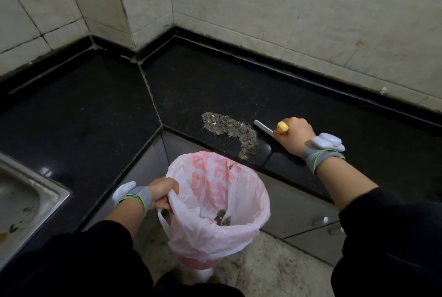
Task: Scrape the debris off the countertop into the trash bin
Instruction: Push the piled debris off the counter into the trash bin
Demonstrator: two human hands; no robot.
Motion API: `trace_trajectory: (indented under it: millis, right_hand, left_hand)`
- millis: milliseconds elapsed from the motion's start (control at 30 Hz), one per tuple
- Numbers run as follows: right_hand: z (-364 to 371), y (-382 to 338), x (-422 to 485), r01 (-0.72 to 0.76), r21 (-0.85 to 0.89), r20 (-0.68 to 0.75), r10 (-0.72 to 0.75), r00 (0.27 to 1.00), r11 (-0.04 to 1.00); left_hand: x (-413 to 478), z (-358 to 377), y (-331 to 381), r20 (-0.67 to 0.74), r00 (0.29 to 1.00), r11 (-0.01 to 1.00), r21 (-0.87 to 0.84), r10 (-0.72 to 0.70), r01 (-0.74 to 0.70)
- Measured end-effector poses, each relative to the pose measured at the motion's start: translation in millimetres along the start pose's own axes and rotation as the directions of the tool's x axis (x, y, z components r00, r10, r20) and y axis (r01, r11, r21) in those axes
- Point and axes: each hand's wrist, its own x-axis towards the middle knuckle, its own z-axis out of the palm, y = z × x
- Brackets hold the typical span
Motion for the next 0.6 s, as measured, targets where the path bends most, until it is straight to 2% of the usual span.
trace_trajectory:
  millis: [200, 367, 467, 600]
  right_hand:
    - [-9, -6, -5, 0.017, -0.035, 0.125, -0.012, 0.992, 0.999]
    - [-8, -20, -20, -0.003, -0.034, 0.157, 0.009, 0.988, 0.999]
    - [-6, -24, -26, -0.072, 0.02, 0.122, 0.069, 0.99, 0.997]
    - [-4, -35, -28, -0.219, 0.046, -0.021, 0.221, 0.975, 0.975]
  left_hand:
    - [14, -11, 8, 0.034, 0.999, 1.0, 0.012, -0.009, 0.009]
    - [25, -23, 13, 0.073, 0.997, 0.999, 0.044, -0.006, 0.003]
    - [27, -29, 16, 0.127, 0.992, 1.0, 0.027, -0.008, 0.004]
    - [29, -34, 17, 0.191, 0.982, 1.0, 0.028, -0.013, 0.008]
